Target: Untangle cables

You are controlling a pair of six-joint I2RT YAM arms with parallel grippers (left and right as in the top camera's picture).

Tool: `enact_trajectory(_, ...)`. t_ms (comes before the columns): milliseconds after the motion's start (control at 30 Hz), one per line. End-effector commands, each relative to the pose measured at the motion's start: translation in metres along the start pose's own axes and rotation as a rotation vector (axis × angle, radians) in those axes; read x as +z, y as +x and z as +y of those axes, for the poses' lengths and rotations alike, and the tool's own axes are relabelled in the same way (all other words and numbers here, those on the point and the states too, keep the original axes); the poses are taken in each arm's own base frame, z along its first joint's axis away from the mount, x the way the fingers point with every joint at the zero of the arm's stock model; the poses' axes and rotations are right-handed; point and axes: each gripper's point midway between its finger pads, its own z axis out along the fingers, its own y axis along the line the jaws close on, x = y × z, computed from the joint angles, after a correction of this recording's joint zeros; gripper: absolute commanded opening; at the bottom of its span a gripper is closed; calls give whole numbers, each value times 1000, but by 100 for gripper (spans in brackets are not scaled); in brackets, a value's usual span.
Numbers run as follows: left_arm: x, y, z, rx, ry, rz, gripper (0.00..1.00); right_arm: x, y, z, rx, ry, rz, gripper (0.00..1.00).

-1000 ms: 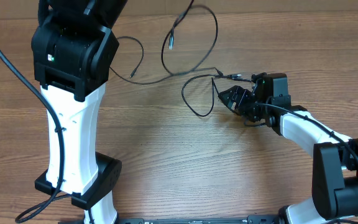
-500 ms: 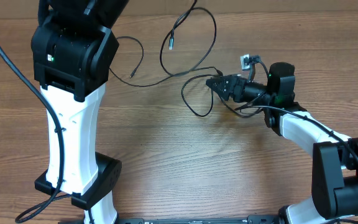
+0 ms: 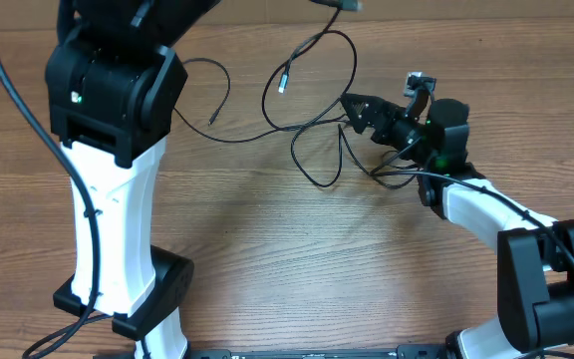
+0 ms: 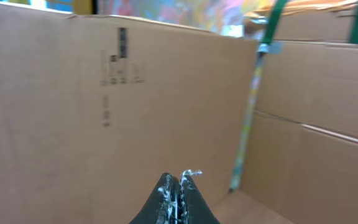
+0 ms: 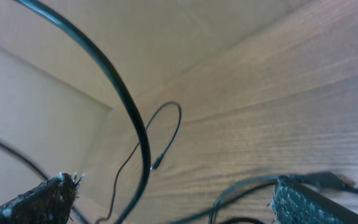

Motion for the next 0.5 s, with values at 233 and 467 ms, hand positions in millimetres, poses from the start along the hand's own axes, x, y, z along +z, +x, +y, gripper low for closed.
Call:
enact_trajectory(233, -23, -23, -35, -101, 143, -31, 4, 13, -12, 6, -46, 151, -198, 97)
enact_trajectory(467, -34, -33, -38, -67, 145, -50, 4, -13, -20, -62, -20, 515, -304, 41)
